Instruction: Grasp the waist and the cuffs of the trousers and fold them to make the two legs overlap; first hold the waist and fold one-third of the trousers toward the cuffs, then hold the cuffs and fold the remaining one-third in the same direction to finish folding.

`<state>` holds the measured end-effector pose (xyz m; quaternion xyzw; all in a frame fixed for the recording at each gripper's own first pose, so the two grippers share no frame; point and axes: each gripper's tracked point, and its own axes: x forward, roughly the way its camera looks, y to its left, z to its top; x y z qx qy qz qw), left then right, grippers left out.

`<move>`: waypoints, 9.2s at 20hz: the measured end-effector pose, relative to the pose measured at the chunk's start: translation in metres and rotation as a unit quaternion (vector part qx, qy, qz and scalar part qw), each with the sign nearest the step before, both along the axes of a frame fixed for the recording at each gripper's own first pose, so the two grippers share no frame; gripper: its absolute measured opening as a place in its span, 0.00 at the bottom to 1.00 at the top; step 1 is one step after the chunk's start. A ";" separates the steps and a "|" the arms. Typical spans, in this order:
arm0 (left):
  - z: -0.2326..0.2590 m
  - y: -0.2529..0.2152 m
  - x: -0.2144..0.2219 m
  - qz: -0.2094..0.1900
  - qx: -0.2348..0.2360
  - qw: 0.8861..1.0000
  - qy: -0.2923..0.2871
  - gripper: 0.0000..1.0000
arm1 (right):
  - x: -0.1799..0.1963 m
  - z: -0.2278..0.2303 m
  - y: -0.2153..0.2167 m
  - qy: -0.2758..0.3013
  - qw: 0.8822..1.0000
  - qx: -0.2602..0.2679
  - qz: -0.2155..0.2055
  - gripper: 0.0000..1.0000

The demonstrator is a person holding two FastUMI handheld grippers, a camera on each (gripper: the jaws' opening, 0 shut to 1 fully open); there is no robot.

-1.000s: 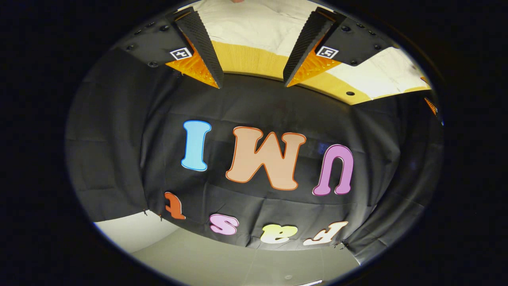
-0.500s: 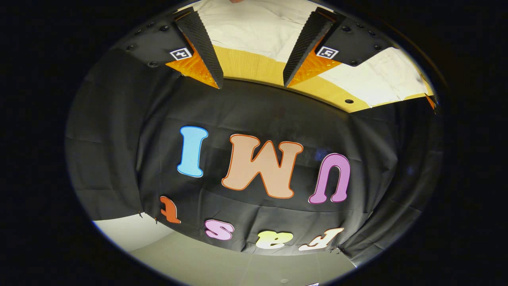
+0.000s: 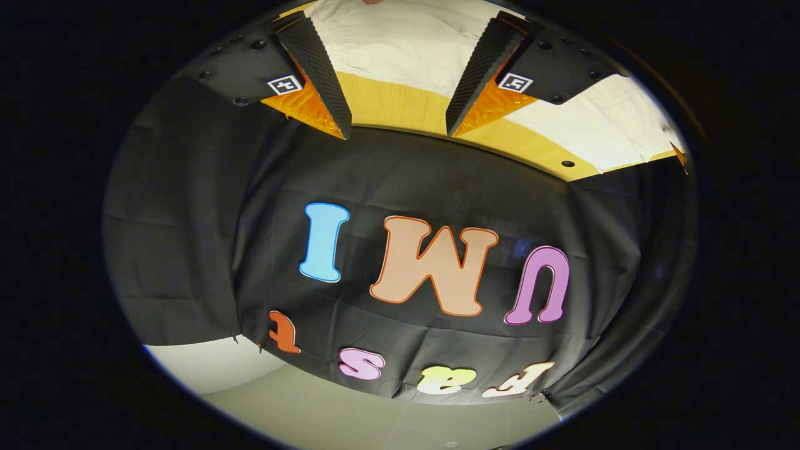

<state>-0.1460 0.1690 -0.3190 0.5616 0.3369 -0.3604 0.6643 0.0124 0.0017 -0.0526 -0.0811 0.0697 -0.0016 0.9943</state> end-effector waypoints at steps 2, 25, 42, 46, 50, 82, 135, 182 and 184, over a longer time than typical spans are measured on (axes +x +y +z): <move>0.000 -0.002 0.006 -0.006 0.000 1.000 -0.005 0.90 | -0.002 0.000 -0.003 0.001 1.000 -0.003 -0.005 0.97; -0.021 -0.004 0.010 0.010 0.010 1.000 -0.008 0.00 | -0.060 -0.071 -0.046 0.087 0.981 -0.159 0.062 0.98; -0.024 -0.003 0.009 0.027 0.009 0.999 -0.020 0.00 | -0.177 -0.218 -0.124 0.285 0.859 -0.373 0.203 0.97; -0.025 -0.003 0.010 0.032 0.009 0.999 -0.017 0.00 | -0.193 -0.241 -0.123 0.309 0.825 -0.407 0.241 0.97; -0.024 -0.004 0.009 0.034 0.010 0.999 -0.017 0.00 | -0.194 -0.257 -0.123 0.320 0.802 -0.431 0.261 0.98; 0.044 -0.002 0.063 0.093 0.023 0.989 -0.111 0.00 | -0.108 -0.199 -0.118 0.261 0.843 -0.417 0.216 0.07; 0.096 -0.102 0.251 0.284 -0.270 0.891 -0.229 0.95 | 0.073 -0.194 -0.154 0.243 0.963 -0.035 -0.109 0.98; 0.130 -0.140 0.126 0.419 -0.437 0.775 -0.182 0.95 | 0.047 -0.236 -0.166 0.278 0.872 0.301 -0.266 0.17; 0.129 -0.135 0.131 0.415 -0.444 0.774 -0.179 0.96 | 0.053 -0.213 -0.156 0.257 0.884 0.305 -0.245 0.17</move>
